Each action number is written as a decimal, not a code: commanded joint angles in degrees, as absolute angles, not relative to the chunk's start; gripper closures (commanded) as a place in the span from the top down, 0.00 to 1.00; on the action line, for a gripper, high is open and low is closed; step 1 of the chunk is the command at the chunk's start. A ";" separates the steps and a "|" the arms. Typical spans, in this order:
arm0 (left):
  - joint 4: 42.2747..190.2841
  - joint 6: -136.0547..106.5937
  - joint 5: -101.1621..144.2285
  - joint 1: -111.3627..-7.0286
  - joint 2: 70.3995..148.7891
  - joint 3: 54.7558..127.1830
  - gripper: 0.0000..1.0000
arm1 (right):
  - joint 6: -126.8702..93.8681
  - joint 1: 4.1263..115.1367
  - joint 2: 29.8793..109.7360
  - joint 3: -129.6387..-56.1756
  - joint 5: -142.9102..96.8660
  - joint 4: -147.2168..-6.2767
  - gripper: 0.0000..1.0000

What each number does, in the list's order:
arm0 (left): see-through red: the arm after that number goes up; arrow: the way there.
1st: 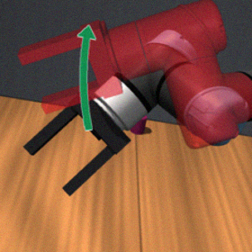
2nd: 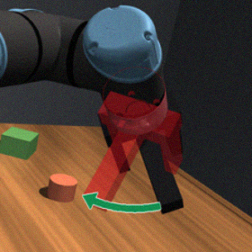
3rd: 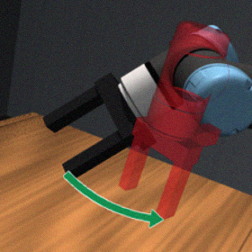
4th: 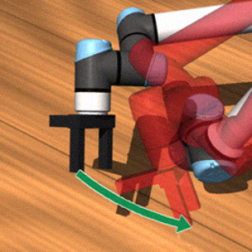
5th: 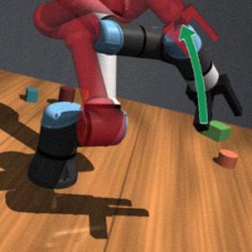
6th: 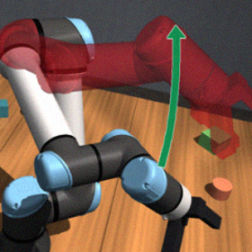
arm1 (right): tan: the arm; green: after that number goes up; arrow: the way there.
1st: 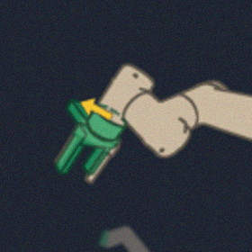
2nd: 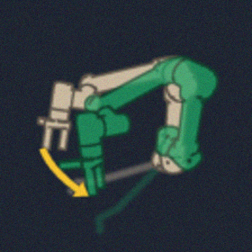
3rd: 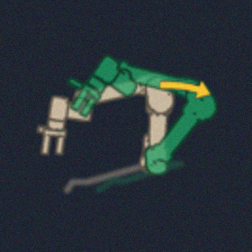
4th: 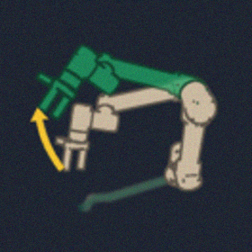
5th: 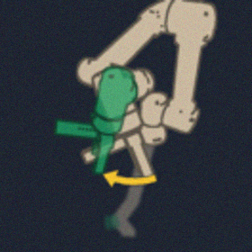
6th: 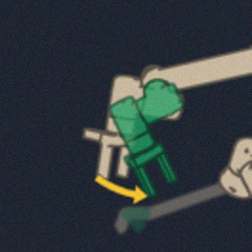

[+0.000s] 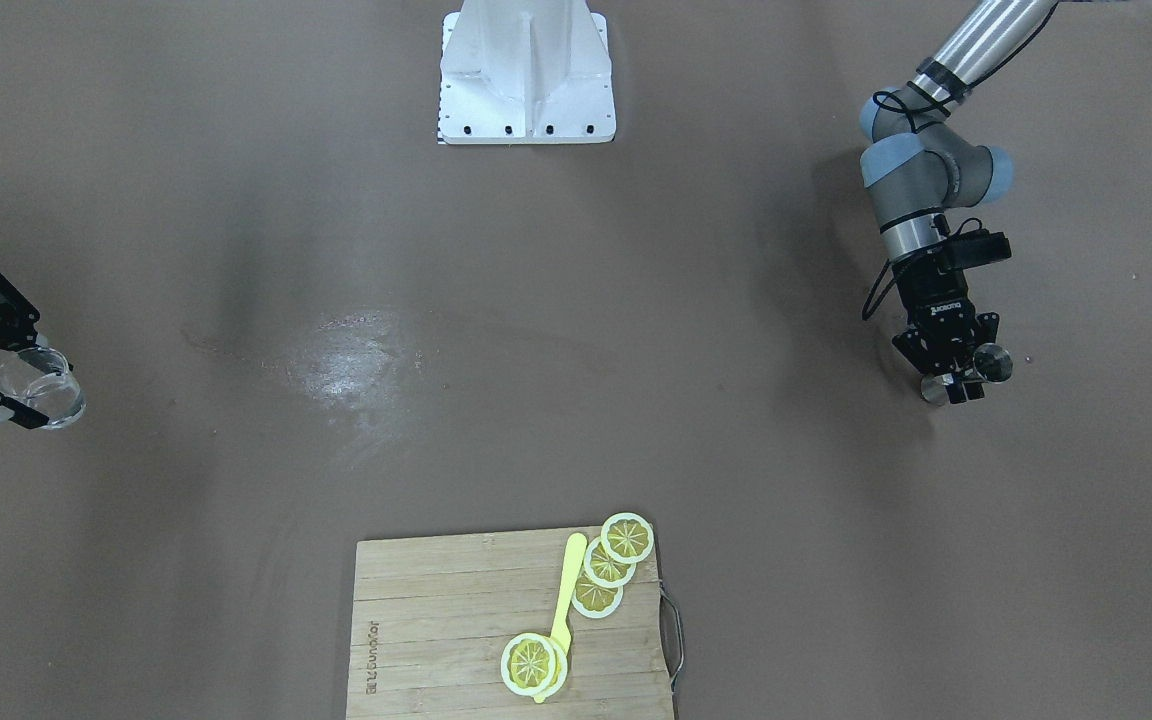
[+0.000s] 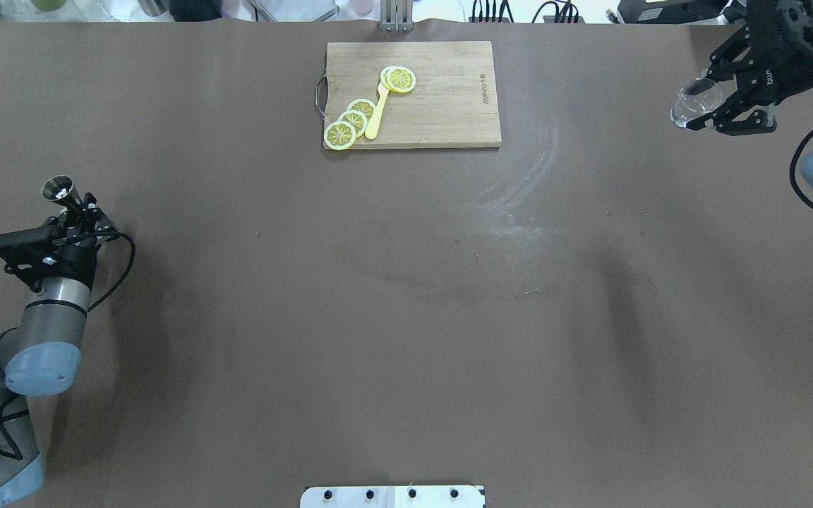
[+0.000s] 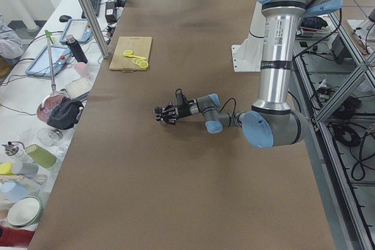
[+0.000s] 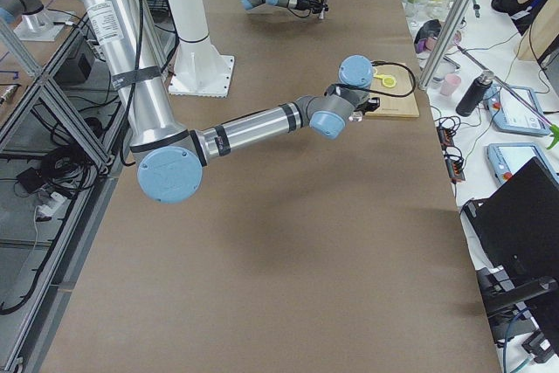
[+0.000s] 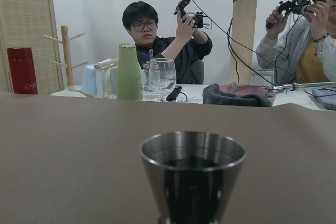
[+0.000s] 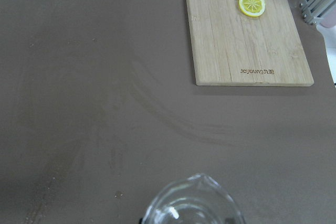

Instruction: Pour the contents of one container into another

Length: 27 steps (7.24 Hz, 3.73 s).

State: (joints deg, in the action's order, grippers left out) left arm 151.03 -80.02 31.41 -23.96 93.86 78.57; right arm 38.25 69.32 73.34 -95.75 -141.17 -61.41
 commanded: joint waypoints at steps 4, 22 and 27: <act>160.62 -50.61 33.92 -24.08 105.34 83.85 0.00 | 44.82 70.75 73.04 -105.71 -141.42 -79.86 0.00; 160.58 -16.08 58.71 -19.96 133.05 81.92 0.00 | 57.04 70.23 56.62 -113.56 -137.37 -118.38 0.00; 161.10 -19.42 60.38 -20.13 135.97 77.43 0.00 | 51.44 62.50 52.31 -111.27 -135.36 -117.60 0.00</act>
State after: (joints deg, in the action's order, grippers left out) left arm 161.08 -19.07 60.44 -20.10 135.97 77.59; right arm 53.49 64.20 53.55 -111.28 -136.51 -117.67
